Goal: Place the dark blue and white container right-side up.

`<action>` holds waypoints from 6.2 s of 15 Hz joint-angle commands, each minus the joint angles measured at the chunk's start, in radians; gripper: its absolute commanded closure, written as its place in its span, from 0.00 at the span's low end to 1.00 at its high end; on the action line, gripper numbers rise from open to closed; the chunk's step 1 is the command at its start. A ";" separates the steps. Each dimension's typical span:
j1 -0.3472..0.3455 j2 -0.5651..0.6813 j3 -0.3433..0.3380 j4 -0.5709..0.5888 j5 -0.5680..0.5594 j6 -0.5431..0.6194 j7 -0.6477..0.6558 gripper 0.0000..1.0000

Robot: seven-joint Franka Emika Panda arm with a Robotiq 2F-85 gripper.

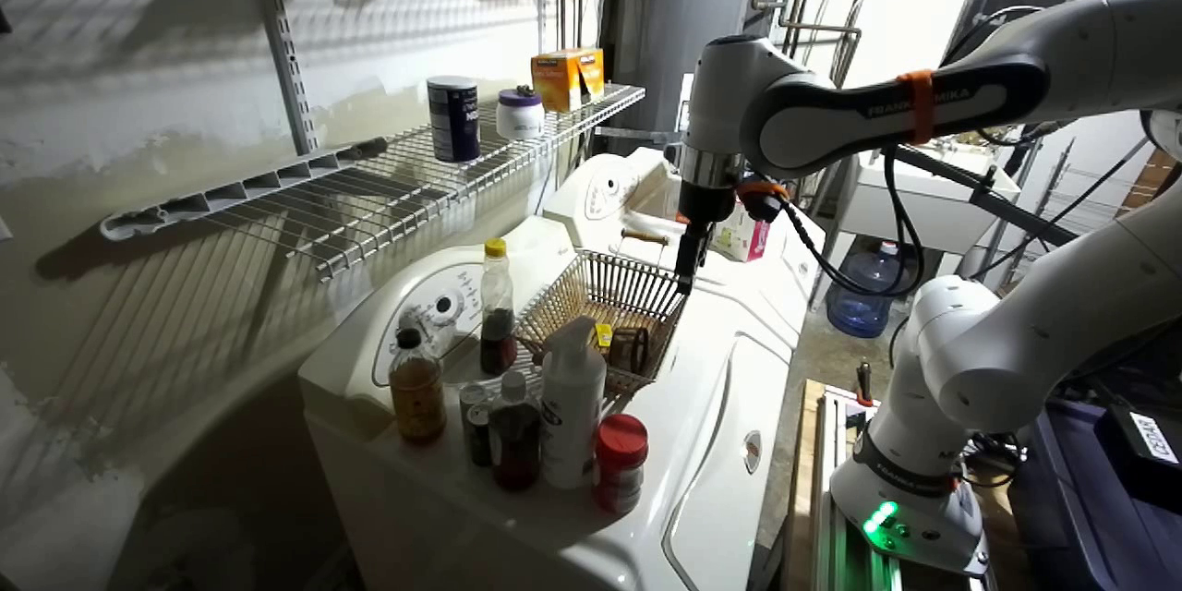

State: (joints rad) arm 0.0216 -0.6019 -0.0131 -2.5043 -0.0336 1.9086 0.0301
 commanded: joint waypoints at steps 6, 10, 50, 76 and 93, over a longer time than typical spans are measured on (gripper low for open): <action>0.075 0.054 0.029 0.118 -0.029 0.131 -0.234 0.00; 0.079 0.110 0.040 0.220 -0.036 0.185 -0.253 0.00; -0.018 0.684 -0.023 0.952 0.058 0.501 -0.182 0.00; -0.045 0.987 -0.044 1.299 0.051 0.464 0.014 0.00; 0.064 0.998 -0.094 1.279 -0.291 0.426 -0.035 0.41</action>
State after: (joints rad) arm 0.0566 0.3948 -0.0871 -1.2206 -0.2324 2.3762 0.0418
